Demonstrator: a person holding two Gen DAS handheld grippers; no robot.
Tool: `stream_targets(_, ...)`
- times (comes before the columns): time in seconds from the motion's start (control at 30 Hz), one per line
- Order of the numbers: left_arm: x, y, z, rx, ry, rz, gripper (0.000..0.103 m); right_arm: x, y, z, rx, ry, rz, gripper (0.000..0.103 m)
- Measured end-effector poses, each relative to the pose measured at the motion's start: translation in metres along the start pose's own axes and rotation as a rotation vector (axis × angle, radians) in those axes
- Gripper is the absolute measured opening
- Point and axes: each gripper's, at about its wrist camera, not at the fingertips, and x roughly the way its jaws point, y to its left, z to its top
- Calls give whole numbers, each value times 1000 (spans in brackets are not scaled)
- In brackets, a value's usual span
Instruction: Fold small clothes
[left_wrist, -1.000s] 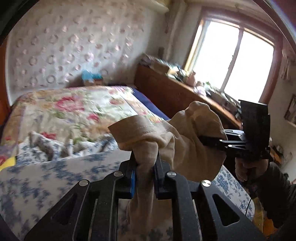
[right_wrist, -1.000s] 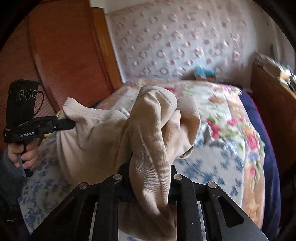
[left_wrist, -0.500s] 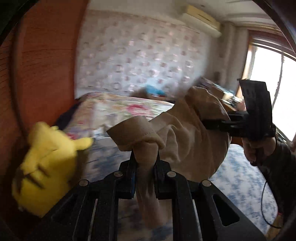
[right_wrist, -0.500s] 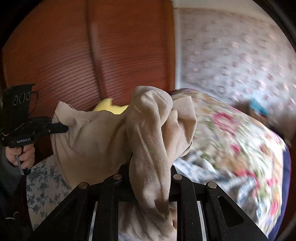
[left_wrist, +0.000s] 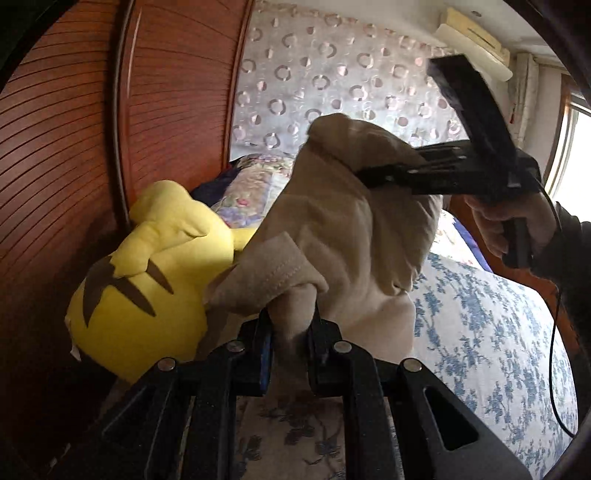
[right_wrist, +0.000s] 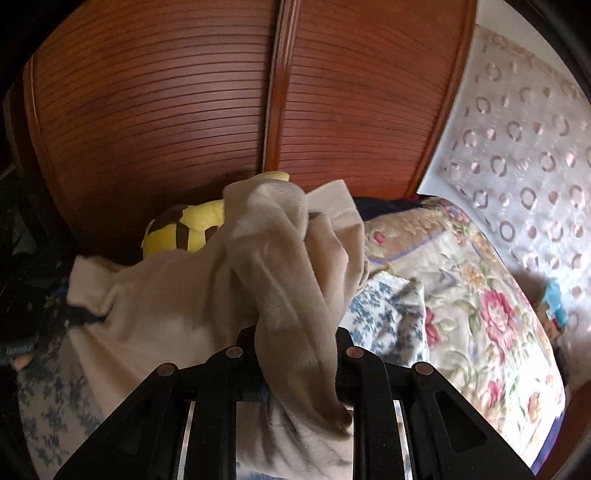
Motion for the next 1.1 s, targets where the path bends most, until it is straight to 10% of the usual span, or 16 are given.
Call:
stream_targets(0.37, -6, 14, -2, 0, 23, 35, 23, 38, -7, 16, 187, -15, -98, 48)
stream_targets(0.67, -31, 11, 5, 39, -47, 27, 81, -11, -3, -37, 340, -107, -103, 48)
stream_targets(0.97, -50, -37, 5, 132, -85, -6, 82, -104, 42, -115, 431, -169, -179, 49)
stream_targets(1.1, -58, -63, 0, 166, -92, -50, 82, -146, 69, -149, 464, -183, -225, 67)
